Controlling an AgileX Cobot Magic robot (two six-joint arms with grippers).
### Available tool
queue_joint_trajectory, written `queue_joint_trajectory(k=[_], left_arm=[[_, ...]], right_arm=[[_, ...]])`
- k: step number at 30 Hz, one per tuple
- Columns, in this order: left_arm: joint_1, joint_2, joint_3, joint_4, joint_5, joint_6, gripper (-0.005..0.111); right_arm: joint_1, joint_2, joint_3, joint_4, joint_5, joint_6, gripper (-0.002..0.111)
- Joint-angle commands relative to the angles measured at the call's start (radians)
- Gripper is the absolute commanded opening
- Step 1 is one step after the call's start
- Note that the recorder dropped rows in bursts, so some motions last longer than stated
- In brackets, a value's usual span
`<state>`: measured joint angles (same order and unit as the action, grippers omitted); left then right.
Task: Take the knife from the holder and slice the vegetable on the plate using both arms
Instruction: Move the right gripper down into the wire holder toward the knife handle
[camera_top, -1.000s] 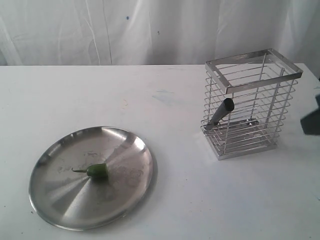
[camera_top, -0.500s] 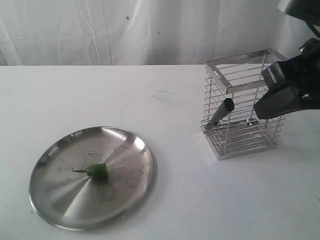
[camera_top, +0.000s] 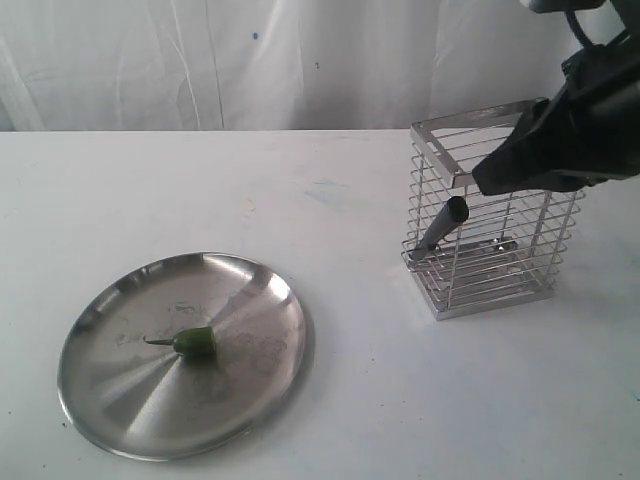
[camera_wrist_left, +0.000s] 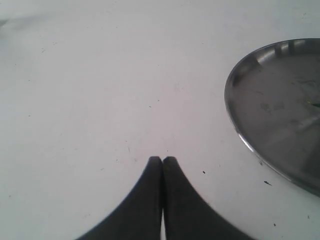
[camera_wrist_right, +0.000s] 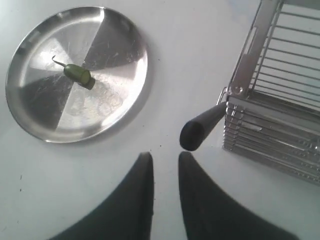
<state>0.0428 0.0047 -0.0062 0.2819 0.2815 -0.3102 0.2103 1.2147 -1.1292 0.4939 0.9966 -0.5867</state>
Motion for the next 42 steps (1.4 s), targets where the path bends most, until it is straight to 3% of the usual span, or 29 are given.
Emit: queue_joint_trajectory(k=[1, 5, 11, 17, 28, 42], left_arm=[[-0.009, -0.005, 0.006, 0.003, -0.001, 0.000, 0.000], [-0.009, -0.005, 0.006, 0.003, -0.001, 0.000, 0.000], [-0.009, -0.005, 0.006, 0.003, -0.001, 0.000, 0.000], [-0.009, -0.005, 0.006, 0.003, -0.001, 0.000, 0.000], [-0.009, -0.005, 0.006, 0.003, -0.001, 0.000, 0.000], [-0.009, -0.005, 0.006, 0.003, -0.001, 0.000, 0.000]], right_arm=[[0.004, 0.016, 0.039, 0.004, -0.058, -0.016, 0.029], [0.004, 0.073, 0.061, 0.007, -0.043, 0.009, 0.033], [0.019, 0.070, 0.061, 0.014, -0.005, 0.090, 0.055], [0.047, 0.074, 0.061, 0.004, -0.048, 0.159, 0.055], [0.191, 0.077, 0.061, -0.290, -0.216, 0.482, 0.055], [0.198, 0.204, 0.061, -0.318, -0.283, 0.564, 0.055]])
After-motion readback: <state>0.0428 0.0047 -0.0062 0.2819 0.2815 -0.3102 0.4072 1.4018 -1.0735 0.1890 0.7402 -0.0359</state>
